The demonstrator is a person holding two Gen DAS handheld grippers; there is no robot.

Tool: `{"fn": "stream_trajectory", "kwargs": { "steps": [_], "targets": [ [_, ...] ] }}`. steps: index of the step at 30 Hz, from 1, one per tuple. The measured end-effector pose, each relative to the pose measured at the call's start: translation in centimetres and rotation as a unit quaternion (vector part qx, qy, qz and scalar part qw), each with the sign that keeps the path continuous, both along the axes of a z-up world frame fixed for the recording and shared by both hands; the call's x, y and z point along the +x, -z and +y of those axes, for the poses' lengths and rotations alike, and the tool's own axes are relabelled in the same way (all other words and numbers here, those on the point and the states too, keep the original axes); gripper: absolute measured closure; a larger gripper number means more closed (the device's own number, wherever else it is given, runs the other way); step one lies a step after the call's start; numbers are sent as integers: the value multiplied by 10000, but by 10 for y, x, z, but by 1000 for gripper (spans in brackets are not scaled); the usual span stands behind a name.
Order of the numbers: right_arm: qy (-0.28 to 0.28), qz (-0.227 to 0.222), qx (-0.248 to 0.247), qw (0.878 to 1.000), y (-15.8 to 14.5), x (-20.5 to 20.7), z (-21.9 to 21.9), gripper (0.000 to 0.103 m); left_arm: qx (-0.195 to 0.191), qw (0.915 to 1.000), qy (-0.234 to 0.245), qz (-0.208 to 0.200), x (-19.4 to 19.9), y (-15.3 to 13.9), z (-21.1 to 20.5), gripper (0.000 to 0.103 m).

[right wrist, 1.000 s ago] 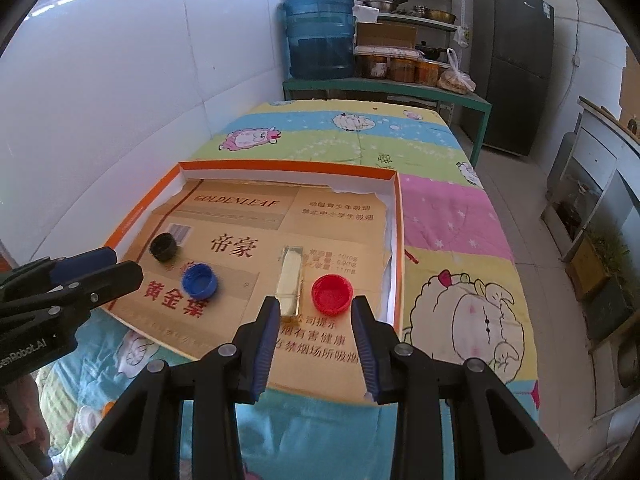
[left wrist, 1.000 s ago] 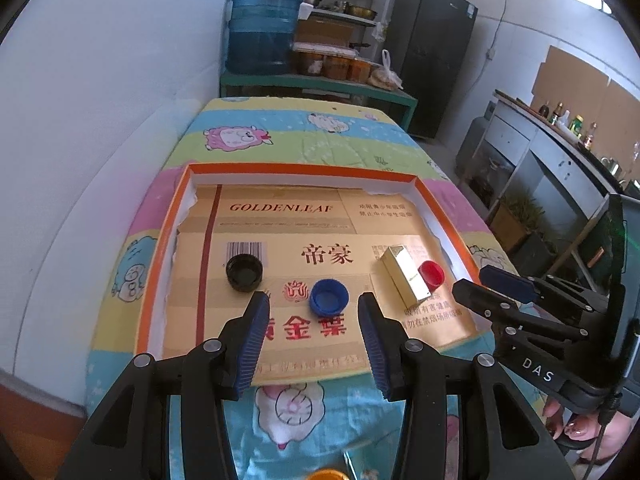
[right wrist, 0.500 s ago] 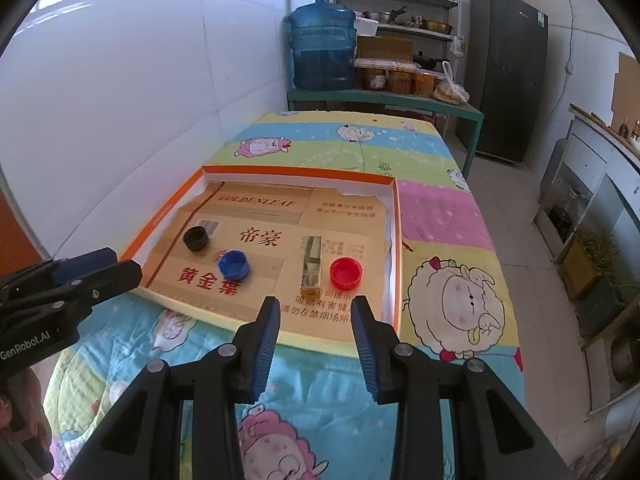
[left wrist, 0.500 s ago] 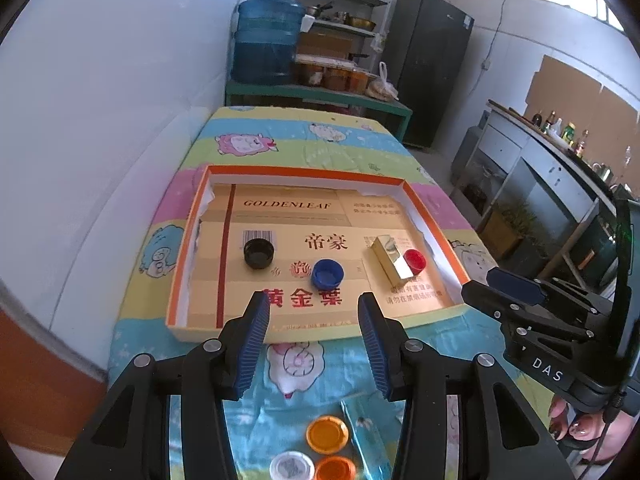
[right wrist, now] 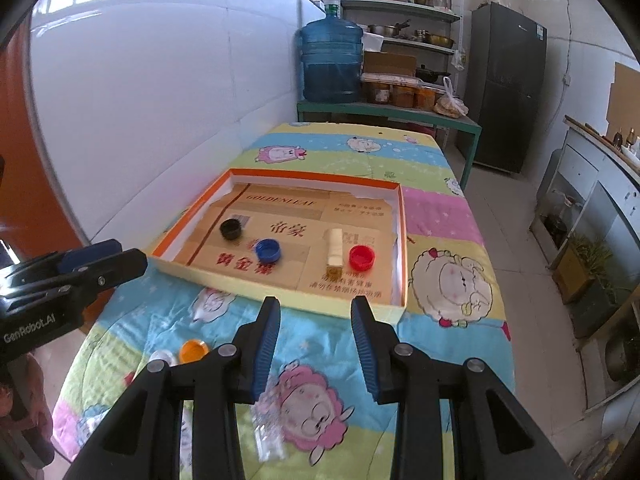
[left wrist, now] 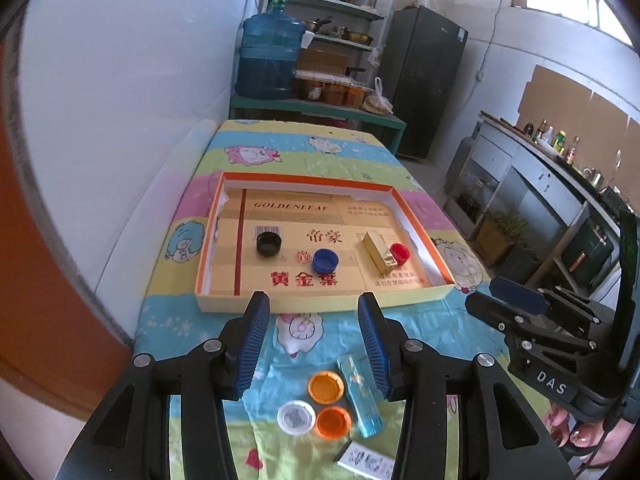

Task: Organize rigid objects
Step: 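Withdraw both open tools from the box toward the loose items on the quilt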

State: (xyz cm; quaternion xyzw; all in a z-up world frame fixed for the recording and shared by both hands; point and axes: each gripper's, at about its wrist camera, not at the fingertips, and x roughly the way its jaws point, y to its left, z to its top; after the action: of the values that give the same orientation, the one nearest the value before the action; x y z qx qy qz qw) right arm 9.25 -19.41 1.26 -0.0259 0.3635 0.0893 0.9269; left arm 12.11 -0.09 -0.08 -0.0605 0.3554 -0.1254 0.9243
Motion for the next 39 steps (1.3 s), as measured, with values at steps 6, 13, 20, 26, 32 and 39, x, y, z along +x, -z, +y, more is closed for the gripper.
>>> {"fn": "stream_trajectory", "kwargs": {
  "steps": [6, 13, 20, 26, 32, 39],
  "targets": [
    [-120, 10, -15, 9999, 3, -26, 10, 66, -86, 10000, -41, -23, -24, 0, 12, 55],
    [-262, 83, -32, 9996, 14, -51, 19, 66, -116, 9999, -21, -52, -47, 3, 16, 55],
    [-447, 210, -44, 9988, 29, -74, 28, 66, -146, 9999, -10, -62, -63, 10, 19, 55],
    [-815, 375, -80, 9959, 49, -88, 42, 66, -115, 9999, -7, -9, -73, 22, 19, 55],
    [-1112, 663, -32, 9916, 72, -88, 57, 66, -116, 9998, -58, 120, -75, 35, 22, 55],
    [-1344, 824, -59, 9875, 87, -82, 71, 66, -112, 9997, -85, 198, -71, 43, 27, 55]
  ]
}}
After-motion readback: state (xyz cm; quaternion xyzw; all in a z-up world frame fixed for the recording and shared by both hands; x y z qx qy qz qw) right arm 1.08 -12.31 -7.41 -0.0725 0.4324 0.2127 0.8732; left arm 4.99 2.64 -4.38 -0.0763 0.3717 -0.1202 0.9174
